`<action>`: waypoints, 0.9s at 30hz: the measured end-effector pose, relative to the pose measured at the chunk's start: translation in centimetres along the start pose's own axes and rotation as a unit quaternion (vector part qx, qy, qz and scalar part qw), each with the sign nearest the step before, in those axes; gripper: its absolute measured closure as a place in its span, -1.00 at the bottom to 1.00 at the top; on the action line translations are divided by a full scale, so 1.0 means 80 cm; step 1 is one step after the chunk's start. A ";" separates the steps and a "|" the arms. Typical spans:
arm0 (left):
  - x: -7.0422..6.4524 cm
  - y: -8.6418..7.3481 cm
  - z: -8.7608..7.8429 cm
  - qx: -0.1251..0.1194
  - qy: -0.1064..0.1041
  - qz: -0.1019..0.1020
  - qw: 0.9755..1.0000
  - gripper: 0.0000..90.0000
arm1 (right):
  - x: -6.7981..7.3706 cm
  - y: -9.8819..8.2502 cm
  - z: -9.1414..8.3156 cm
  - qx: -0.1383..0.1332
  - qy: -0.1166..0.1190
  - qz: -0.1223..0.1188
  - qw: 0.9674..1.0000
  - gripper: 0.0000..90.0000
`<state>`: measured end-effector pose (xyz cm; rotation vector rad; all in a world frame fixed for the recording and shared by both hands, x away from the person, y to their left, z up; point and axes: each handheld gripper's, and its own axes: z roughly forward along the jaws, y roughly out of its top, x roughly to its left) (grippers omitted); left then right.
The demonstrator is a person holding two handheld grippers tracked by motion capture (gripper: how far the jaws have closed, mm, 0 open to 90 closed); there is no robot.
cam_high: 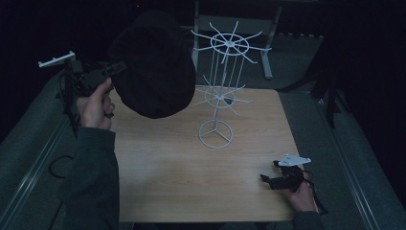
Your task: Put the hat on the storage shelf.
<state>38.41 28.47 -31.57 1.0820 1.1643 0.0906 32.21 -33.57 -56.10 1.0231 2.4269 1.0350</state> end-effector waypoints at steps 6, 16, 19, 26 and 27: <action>-0.001 -0.001 0.004 -0.003 -0.013 -0.007 1.000 0.68 | 0.000 0.000 0.000 0.000 0.000 0.000 1.000 -0.69; -0.002 0.000 0.004 -0.007 -0.022 -0.016 1.000 0.68 | 0.000 0.000 0.000 0.001 0.000 0.000 1.000 -0.69; -0.002 0.000 0.004 -0.008 -0.024 -0.019 0.999 0.68 | 0.000 0.000 0.000 0.001 0.000 0.000 1.000 -0.69; -0.001 0.000 0.006 -0.014 -0.040 -0.031 0.999 0.68 | 0.000 0.000 0.000 0.001 0.000 0.000 1.000 -0.69; -0.001 0.000 0.006 -0.014 -0.042 -0.032 0.999 0.68 | 0.000 0.000 0.000 0.001 0.000 0.000 1.000 -0.69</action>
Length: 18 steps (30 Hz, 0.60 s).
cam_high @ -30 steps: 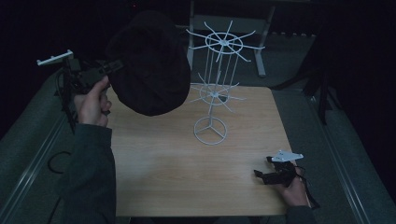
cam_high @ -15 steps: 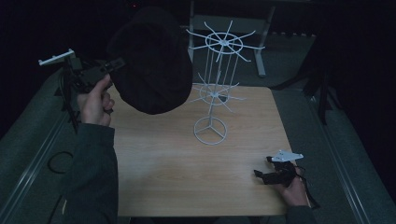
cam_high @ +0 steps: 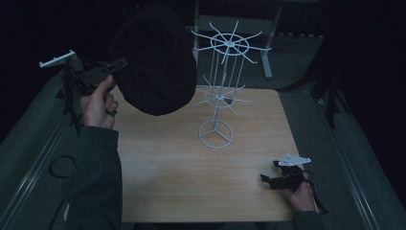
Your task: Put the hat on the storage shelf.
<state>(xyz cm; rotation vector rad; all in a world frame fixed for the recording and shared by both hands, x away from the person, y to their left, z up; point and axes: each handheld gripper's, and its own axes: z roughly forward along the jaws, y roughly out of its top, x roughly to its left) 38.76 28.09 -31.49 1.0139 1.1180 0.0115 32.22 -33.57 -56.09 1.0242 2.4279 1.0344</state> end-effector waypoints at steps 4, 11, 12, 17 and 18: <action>0.000 0.000 0.002 -0.003 -0.002 -0.003 1.000 0.68 | 0.000 0.000 0.000 0.000 0.000 0.000 1.000 -0.69; 0.001 0.000 0.007 -0.007 -0.005 -0.017 1.000 0.68 | 0.000 0.000 0.000 0.000 -0.001 0.000 1.000 -0.68; 0.001 0.000 0.008 -0.008 -0.004 -0.018 1.000 0.68 | 0.000 0.000 0.000 0.000 -0.001 0.000 1.000 -0.68; 0.001 -0.001 0.013 -0.010 -0.003 -0.025 1.000 0.68 | 0.000 0.000 0.000 0.000 -0.001 0.001 1.000 -0.68; 0.000 -0.001 0.015 -0.011 -0.002 -0.025 1.000 0.68 | 0.000 0.000 0.000 0.000 -0.001 0.001 1.000 -0.68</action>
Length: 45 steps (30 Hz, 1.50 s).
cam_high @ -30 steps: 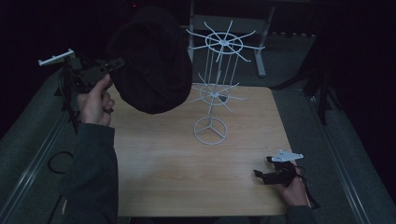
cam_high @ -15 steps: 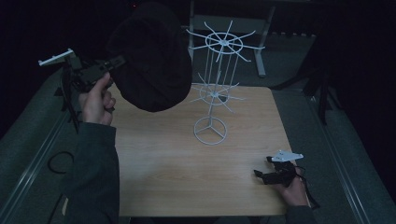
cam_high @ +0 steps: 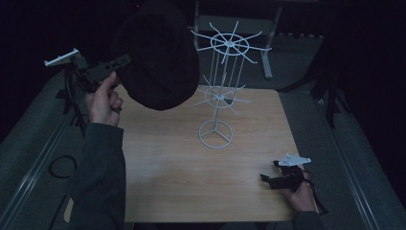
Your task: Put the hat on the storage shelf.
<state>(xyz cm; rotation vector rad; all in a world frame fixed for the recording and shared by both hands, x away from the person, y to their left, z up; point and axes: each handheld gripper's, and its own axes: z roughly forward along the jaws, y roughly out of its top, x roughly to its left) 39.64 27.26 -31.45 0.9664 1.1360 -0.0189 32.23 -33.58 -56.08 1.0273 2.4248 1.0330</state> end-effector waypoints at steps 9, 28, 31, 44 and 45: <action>-0.006 0.001 0.014 -0.002 -0.003 -0.009 1.000 0.67 | 0.000 0.000 0.000 0.000 0.000 0.000 1.000 -0.68; -0.005 -0.006 0.053 0.012 -0.011 -0.027 1.000 0.67 | 0.000 0.000 0.000 0.000 -0.001 0.001 1.000 -0.68; 0.000 -0.010 0.062 0.023 0.017 -0.028 0.999 0.67 | 0.000 0.000 0.000 0.000 -0.001 0.001 1.000 -0.68; 0.018 -0.039 0.086 0.072 0.117 0.011 0.990 0.68 | 0.000 0.000 0.000 -0.001 -0.001 0.002 1.000 -0.68; 0.018 -0.040 0.088 0.077 0.124 0.017 0.989 0.67 | 0.000 0.000 0.000 -0.001 -0.001 0.002 1.000 -0.68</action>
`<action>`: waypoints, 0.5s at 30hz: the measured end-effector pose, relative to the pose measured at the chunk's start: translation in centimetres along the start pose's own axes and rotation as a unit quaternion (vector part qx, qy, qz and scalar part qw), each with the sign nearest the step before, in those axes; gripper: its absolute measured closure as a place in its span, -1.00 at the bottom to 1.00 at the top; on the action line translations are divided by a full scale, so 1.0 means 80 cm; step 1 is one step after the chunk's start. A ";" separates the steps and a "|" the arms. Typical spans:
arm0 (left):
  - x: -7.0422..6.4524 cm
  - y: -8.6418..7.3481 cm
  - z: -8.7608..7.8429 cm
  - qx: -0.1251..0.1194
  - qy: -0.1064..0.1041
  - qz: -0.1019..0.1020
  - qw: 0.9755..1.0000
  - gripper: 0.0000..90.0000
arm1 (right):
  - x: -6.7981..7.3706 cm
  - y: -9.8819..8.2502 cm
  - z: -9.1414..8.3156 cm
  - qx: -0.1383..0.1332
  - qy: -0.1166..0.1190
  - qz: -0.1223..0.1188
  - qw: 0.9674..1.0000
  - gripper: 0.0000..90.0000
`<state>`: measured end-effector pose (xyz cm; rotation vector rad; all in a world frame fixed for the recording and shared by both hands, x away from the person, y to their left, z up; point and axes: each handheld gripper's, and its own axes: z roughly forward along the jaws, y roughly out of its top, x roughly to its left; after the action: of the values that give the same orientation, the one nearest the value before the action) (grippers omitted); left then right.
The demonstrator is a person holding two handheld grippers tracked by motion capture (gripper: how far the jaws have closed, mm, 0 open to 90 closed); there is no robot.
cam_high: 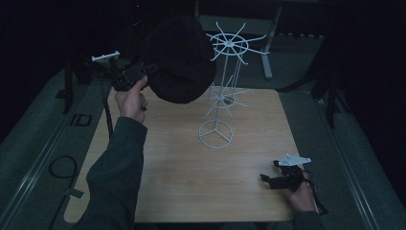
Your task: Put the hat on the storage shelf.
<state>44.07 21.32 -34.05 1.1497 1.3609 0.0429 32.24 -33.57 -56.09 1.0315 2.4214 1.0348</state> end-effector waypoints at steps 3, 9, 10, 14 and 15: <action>0.002 -0.003 0.006 0.022 0.007 0.004 1.000 0.65 | 0.000 0.000 0.000 0.000 0.000 0.000 1.000 -0.68; 0.004 -0.009 0.020 0.052 0.017 0.011 0.998 0.55 | 0.000 0.000 0.000 0.000 0.000 0.000 1.000 -0.68; 0.004 -0.009 0.022 0.055 0.019 0.012 0.998 0.53 | 0.000 0.000 0.000 0.000 0.000 0.000 1.000 -0.68; 0.004 -0.011 0.027 0.058 0.028 0.012 0.998 0.46 | 0.000 0.000 0.000 0.000 0.000 -0.001 1.000 -0.68; 0.004 -0.011 0.028 0.058 0.030 0.012 0.998 0.44 | 0.000 0.000 0.000 0.000 0.000 -0.001 1.000 -0.68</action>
<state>45.39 19.71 -35.32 1.2718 1.4168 0.0158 32.25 -33.58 -56.09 1.0297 2.4222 1.0334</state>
